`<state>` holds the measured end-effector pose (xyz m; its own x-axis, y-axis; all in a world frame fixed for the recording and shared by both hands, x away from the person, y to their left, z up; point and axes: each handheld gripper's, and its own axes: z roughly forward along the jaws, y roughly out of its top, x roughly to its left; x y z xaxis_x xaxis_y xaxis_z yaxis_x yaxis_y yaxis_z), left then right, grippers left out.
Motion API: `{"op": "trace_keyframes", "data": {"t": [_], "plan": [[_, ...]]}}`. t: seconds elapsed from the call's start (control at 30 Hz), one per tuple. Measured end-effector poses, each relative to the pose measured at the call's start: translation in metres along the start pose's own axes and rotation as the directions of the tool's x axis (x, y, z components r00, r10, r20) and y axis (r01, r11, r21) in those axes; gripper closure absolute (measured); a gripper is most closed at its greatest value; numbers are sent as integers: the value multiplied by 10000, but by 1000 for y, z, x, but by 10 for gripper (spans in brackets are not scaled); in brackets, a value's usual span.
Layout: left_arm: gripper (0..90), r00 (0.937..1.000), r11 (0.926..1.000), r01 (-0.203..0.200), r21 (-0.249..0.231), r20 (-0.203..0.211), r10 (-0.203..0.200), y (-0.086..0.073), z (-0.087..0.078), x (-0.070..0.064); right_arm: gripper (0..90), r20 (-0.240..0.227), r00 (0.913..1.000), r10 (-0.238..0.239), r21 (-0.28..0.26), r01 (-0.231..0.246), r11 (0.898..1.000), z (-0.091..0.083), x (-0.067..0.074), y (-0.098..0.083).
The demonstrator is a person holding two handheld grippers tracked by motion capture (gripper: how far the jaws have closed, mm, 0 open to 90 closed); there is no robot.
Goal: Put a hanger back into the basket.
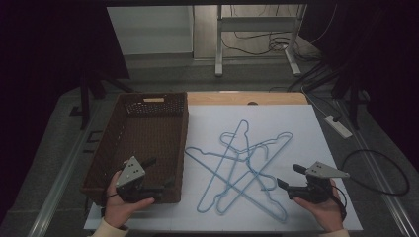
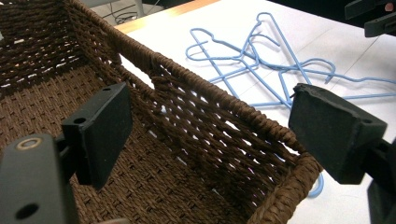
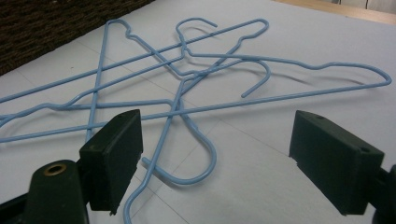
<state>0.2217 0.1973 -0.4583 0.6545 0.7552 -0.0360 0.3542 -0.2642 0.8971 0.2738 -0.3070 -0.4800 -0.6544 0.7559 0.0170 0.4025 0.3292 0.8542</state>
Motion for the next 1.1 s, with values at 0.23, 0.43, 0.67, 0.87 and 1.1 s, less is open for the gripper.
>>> {"op": "trace_keyframes", "data": {"t": [0.23,0.43,0.67,0.87,1.1], "plan": [[147,10000,10000,3,-72,92,-3,0,-2,0,191,36,10000,17,-78,-17,10000,-1,1,1],[148,9999,10000,36,-87,137,-34,0,-4,1,202,76,10000,0,-172,2,9999,-1,4,3],[149,9999,9999,36,-133,101,-35,2,-4,1,211,12,10000,-1,-111,1,9999,3,5,1],[151,10000,9999,42,-109,20,-42,0,-4,3,214,-1,9999,101,-94,-101,9999,4,3,0],[154,10000,9997,58,-227,66,-57,1,-4,2,216,34,9999,144,-67,-144,9999,3,5,0]]}}
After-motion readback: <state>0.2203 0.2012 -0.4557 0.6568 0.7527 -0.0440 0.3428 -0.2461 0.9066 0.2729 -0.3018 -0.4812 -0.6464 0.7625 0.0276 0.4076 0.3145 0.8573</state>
